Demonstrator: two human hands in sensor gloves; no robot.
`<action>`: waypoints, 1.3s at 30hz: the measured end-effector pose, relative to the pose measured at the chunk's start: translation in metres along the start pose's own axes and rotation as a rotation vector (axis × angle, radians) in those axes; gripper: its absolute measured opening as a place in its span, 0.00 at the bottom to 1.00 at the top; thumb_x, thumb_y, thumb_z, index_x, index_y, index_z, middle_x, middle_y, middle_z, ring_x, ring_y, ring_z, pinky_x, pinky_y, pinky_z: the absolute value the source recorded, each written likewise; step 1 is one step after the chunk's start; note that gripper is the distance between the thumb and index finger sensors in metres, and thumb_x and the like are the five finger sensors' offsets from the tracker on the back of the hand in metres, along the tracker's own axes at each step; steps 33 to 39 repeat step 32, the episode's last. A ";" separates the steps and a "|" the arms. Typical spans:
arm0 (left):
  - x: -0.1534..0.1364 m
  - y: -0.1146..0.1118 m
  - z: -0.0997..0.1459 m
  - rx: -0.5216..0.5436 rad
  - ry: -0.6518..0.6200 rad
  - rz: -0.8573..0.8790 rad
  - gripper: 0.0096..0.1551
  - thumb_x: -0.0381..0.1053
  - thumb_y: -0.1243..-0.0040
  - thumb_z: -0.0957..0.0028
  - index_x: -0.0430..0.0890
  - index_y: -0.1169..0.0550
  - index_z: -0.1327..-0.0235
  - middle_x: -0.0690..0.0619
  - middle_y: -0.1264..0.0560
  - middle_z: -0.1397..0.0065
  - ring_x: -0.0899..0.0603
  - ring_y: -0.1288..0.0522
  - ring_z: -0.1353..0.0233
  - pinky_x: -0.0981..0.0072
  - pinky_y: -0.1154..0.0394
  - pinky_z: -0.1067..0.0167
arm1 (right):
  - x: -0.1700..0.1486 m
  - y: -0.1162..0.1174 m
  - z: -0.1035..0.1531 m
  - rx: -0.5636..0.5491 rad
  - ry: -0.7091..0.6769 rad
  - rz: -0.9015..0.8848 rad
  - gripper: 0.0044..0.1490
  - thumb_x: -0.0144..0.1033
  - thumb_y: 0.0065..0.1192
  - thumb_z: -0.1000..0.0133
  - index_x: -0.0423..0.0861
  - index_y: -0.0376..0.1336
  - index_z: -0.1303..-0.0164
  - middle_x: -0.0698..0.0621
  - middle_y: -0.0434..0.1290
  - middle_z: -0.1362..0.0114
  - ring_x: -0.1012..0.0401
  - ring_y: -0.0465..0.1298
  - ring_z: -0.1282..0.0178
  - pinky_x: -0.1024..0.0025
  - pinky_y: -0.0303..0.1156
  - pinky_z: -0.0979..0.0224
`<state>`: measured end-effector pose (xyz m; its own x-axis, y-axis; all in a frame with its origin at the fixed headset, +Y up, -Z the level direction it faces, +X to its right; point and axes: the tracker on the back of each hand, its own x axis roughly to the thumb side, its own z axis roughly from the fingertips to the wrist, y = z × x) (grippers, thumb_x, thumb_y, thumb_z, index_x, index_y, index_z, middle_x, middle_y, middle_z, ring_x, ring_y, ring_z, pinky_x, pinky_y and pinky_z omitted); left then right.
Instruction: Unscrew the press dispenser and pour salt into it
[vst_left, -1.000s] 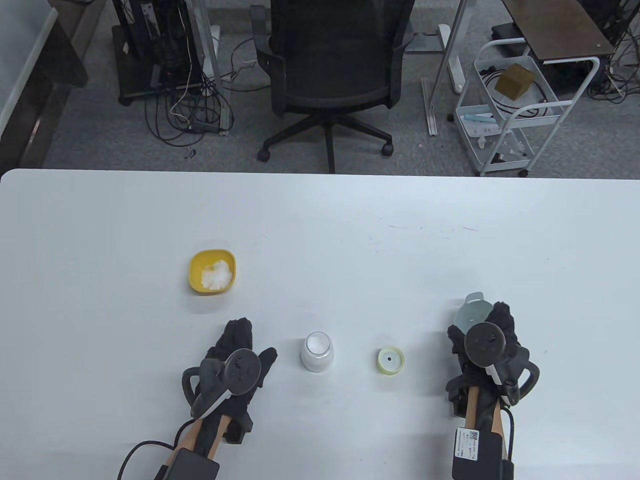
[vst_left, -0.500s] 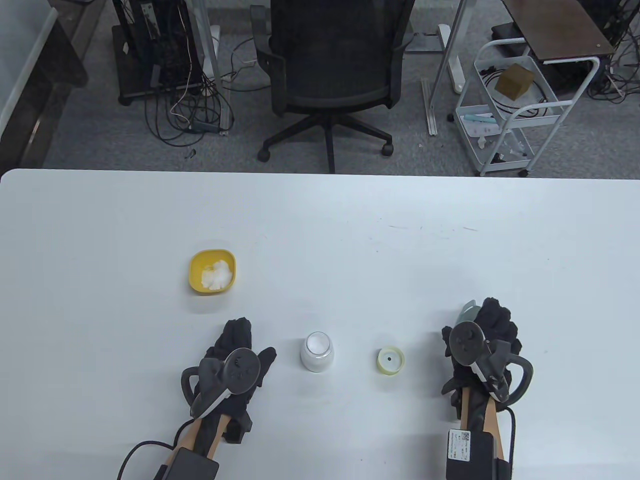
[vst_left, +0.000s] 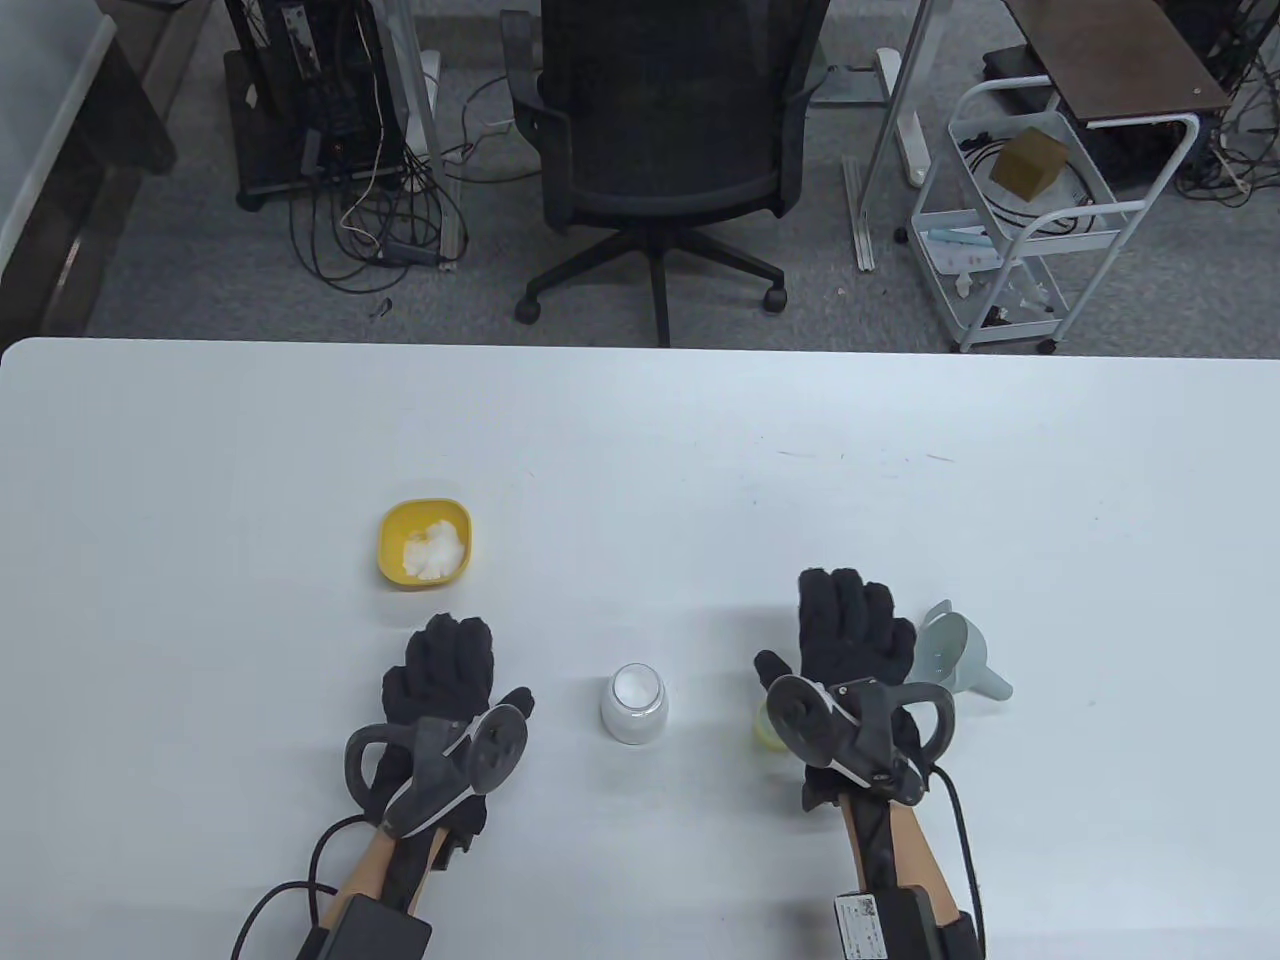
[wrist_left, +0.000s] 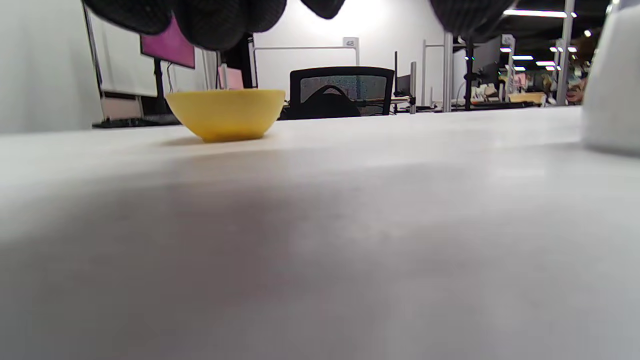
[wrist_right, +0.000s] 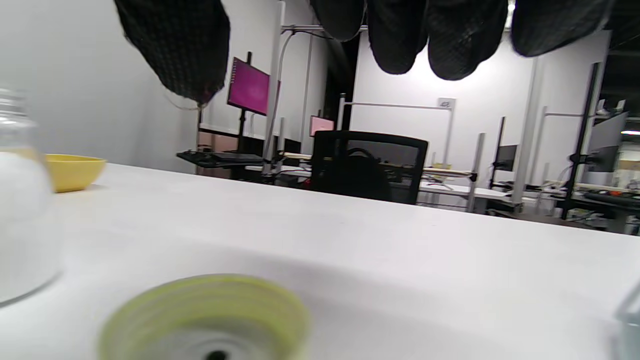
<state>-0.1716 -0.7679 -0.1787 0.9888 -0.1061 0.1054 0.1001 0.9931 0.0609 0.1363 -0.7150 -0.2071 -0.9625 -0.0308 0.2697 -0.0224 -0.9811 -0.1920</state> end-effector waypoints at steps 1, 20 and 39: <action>0.000 0.000 0.000 0.005 -0.020 -0.037 0.58 0.68 0.50 0.38 0.31 0.49 0.09 0.19 0.47 0.13 0.17 0.40 0.19 0.22 0.37 0.32 | 0.006 0.001 0.000 0.009 -0.026 -0.002 0.60 0.50 0.61 0.36 0.23 0.41 0.12 0.19 0.52 0.16 0.21 0.56 0.23 0.19 0.55 0.31; -0.004 0.002 0.000 0.007 -0.057 -0.025 0.57 0.68 0.50 0.39 0.34 0.49 0.09 0.21 0.48 0.12 0.17 0.42 0.17 0.21 0.39 0.31 | 0.034 0.008 0.004 0.051 -0.145 0.088 0.57 0.49 0.61 0.36 0.25 0.43 0.13 0.19 0.53 0.16 0.23 0.56 0.22 0.19 0.55 0.31; -0.003 0.001 0.000 -0.005 -0.064 -0.030 0.57 0.67 0.50 0.39 0.34 0.49 0.09 0.21 0.47 0.12 0.17 0.41 0.18 0.21 0.38 0.31 | 0.035 0.007 0.004 0.067 -0.148 0.096 0.57 0.49 0.60 0.36 0.25 0.43 0.13 0.19 0.53 0.16 0.23 0.56 0.22 0.20 0.55 0.31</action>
